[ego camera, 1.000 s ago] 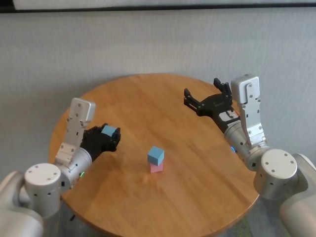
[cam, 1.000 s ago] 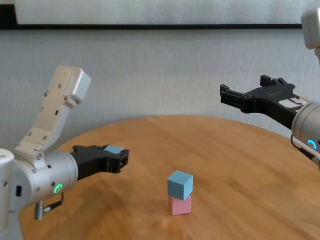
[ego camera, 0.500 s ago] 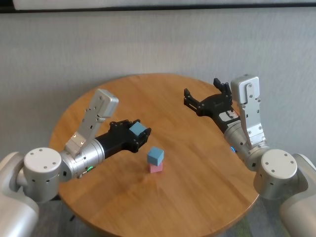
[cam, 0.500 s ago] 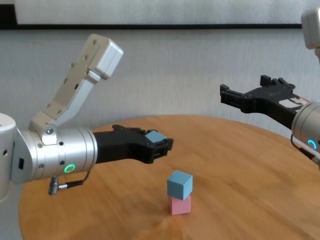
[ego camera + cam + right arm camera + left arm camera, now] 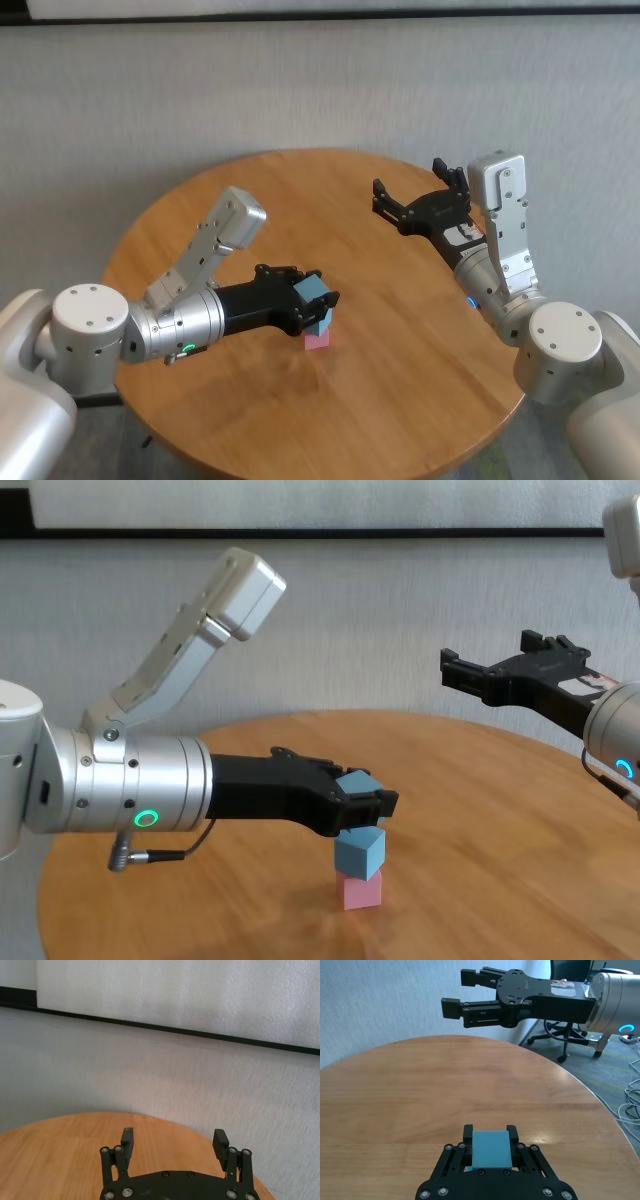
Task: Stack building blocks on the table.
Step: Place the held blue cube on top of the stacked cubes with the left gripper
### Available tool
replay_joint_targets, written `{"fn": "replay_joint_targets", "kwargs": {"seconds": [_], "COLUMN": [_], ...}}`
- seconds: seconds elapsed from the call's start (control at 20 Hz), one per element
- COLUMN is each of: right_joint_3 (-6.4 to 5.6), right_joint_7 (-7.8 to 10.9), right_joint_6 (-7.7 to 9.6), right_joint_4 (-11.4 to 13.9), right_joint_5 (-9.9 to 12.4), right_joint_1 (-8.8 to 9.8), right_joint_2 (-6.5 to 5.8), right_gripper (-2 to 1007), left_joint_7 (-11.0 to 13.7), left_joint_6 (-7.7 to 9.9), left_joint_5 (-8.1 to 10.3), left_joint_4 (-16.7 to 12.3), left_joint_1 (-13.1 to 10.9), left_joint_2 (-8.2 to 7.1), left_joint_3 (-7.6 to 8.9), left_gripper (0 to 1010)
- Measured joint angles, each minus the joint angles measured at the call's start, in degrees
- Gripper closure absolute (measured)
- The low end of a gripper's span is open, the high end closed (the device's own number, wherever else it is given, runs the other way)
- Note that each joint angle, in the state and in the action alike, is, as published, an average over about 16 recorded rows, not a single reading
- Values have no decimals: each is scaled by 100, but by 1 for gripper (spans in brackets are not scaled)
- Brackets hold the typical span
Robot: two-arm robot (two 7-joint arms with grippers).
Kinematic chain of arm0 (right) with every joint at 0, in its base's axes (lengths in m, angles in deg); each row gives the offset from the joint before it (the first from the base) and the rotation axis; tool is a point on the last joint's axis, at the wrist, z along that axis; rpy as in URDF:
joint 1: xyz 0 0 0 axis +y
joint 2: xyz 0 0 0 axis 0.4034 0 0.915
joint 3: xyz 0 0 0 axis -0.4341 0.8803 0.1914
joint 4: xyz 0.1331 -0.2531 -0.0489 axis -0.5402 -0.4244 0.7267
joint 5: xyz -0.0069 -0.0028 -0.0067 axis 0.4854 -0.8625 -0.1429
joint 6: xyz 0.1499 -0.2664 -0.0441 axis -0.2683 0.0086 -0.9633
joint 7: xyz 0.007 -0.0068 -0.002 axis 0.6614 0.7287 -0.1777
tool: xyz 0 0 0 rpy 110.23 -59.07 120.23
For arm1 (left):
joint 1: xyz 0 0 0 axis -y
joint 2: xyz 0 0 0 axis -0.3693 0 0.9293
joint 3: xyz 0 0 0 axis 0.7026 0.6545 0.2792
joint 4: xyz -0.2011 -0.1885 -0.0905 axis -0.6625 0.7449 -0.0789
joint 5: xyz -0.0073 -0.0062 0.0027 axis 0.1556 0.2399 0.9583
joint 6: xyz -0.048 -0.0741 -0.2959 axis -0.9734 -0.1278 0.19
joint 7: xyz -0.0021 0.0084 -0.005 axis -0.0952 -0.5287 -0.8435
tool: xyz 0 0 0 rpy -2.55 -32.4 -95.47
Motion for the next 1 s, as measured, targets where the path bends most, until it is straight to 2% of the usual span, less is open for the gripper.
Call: {"fn": "replay_joint_targets", "kwargs": {"seconds": [0.35,1.0], "right_joint_3": [0,0], "right_joint_7": [0,0], "right_joint_6": [0,0], "right_joint_4": [0,0], "right_joint_5": [0,0], "right_joint_1": [0,0], "right_joint_2": [0,0], "right_gripper": [5,5], "left_joint_7": [308,445], "left_joint_6": [58,66], "left_joint_5": [149,394], "left_joint_4": [180,565], "left_joint_1": [165,379], "left_joint_2": [-42,-23], "left_joint_3": [-191,-308], "left_gripper": [605,605]}}
